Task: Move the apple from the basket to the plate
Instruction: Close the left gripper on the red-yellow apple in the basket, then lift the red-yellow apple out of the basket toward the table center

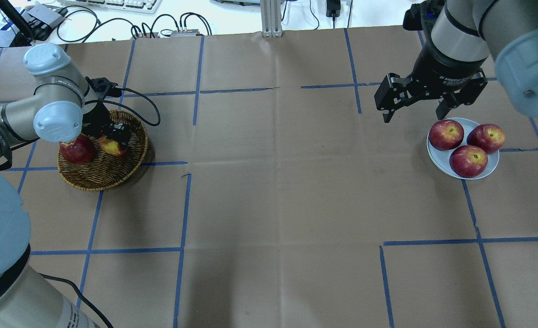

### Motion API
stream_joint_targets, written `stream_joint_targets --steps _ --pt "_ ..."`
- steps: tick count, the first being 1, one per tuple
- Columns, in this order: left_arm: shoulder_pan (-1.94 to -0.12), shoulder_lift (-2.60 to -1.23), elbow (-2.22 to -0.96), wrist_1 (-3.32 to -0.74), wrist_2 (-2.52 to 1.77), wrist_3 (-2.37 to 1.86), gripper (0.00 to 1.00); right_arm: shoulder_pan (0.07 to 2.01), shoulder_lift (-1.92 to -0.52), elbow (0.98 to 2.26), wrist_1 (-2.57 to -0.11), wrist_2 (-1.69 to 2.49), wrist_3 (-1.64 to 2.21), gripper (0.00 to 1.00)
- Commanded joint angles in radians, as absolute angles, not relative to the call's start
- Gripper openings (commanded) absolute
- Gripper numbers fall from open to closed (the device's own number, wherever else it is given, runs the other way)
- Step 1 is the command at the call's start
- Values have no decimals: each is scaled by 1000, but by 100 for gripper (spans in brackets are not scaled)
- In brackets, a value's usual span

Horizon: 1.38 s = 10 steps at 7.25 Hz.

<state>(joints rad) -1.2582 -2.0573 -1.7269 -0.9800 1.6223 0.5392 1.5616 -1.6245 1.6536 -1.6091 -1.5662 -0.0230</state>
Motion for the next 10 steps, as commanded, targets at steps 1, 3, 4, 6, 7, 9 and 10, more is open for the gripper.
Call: stream_joint_targets --steps 1,3,4,6,7,9,10 --pt "-1284 -1992 -1694 -1105 1614 433 31 1562 -1624 1654 -1609 -1566 -23 100" --pt "-1485 -1889 -1687 -1140 1623 155 32 1562 -1624 1654 -1609 -1566 -23 100" --pt "-1591 -1884 -1686 -1138 1623 38 33 1562 -1624 1654 -1609 -1566 -23 100" --pt "-1804 -1913 -1664 -1115 1618 -274 33 1562 -1624 1654 -1609 -1566 -23 100" --pt "-1891 -1958 -1654 -1070 1617 -395 33 1562 -1624 1654 -1608 -1566 -23 100" --pt "-1971 -2064 -1652 -936 1621 -437 33 1562 -1624 1655 -1609 -1566 -23 100" --pt "-1971 -2089 -1652 -924 1618 -437 33 1562 -1624 1655 -1609 -1566 -23 100"
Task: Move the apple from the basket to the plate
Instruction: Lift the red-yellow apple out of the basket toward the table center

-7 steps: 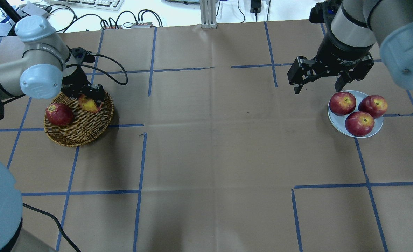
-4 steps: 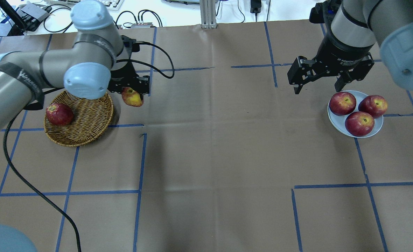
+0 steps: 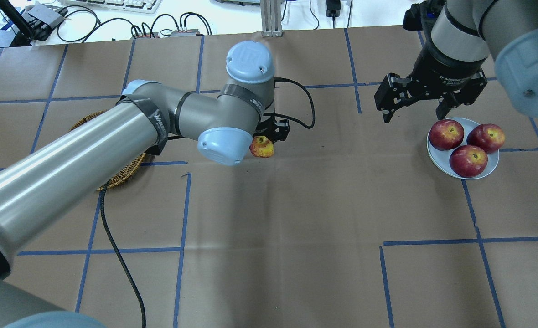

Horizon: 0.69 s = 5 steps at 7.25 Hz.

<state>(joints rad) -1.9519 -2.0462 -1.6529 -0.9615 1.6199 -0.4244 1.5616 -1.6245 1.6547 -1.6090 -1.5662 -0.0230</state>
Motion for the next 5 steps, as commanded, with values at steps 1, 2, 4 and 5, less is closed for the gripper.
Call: stream_joint_targets --steps 1,2,4,5 --pt "-1973 -2121 -1652 -885 1618 -431 33 1562 -1624 1655 -1609 -1566 -23 100" --pt "-1974 -2132 -1646 -865 1615 -437 36 1562 -1624 1655 -1609 -1565 -23 100" --pt "-1977 -2141 -1643 -868 1617 -439 39 1562 -1624 1655 -1609 -1566 -23 100" --pt "-1979 -2151 -1643 -868 1617 -439 44 1562 -1624 1655 -1609 -1566 -23 100"
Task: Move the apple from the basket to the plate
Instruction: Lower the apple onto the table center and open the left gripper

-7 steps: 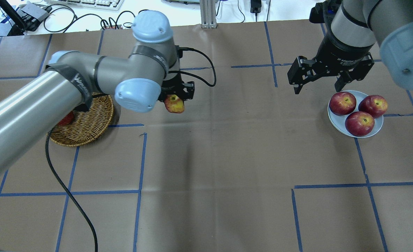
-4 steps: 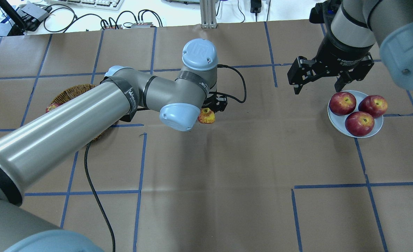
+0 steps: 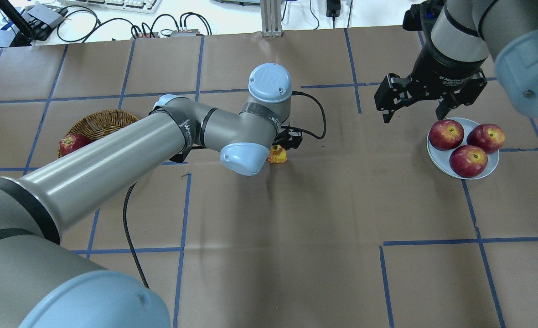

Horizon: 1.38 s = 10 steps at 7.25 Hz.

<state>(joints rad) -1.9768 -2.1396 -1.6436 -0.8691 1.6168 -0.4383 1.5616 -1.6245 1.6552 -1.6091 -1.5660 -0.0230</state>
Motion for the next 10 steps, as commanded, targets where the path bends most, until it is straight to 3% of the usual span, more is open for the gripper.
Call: stream_joint_targets --steps 1,2,4,5,7,10 --pt "-1979 -2154 -1643 -870 1618 -439 46 1562 -1624 1655 -1609 -1566 -23 100" --pt "-1979 -2155 -1644 -874 1618 -439 53 1562 -1624 1655 -1609 -1566 -23 100" --pt "-1979 -2135 -1641 -879 1615 -439 90 1562 -1624 1655 -1609 -1566 -23 100" --pt "-1977 -2122 -1641 -885 1614 -439 98 1562 -1624 1655 -1609 -1566 -23 100" --pt "-1967 -2038 -1574 -1039 1617 -430 98 1562 -1624 1655 -1609 -1566 -23 100" --pt "-1893 -1877 -1343 -1479 1618 -254 98 1562 -1623 1655 -1609 -1566 -23 100"
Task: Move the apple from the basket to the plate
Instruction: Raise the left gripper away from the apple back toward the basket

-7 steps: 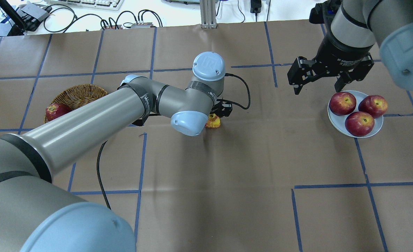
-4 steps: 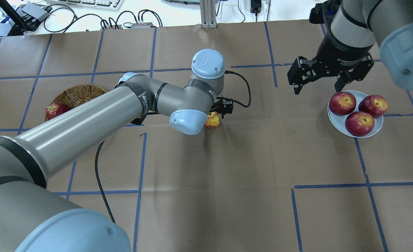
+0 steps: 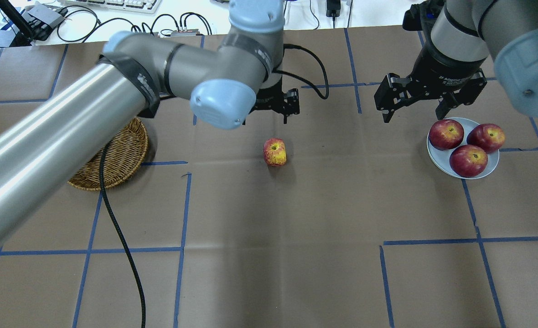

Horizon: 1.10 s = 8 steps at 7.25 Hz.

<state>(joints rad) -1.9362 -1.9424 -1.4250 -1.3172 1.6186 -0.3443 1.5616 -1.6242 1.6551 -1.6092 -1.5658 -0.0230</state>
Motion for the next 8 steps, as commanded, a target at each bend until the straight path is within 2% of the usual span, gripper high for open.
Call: stream_joint_targets --steps 1,5,8 --pt "-1860 -1821 -1335 -1527 1618 -153 99 1562 -1623 1654 -1611 -1566 -23 100" --pt "-1654 -1607 -1419 -1649 1617 152 99 1610 -1551 1619 -1629 -1558 52 100" --pt "-1596 -1456 -1633 -1603 1615 169 99 1728 -1455 1543 -1652 -1565 179 100"
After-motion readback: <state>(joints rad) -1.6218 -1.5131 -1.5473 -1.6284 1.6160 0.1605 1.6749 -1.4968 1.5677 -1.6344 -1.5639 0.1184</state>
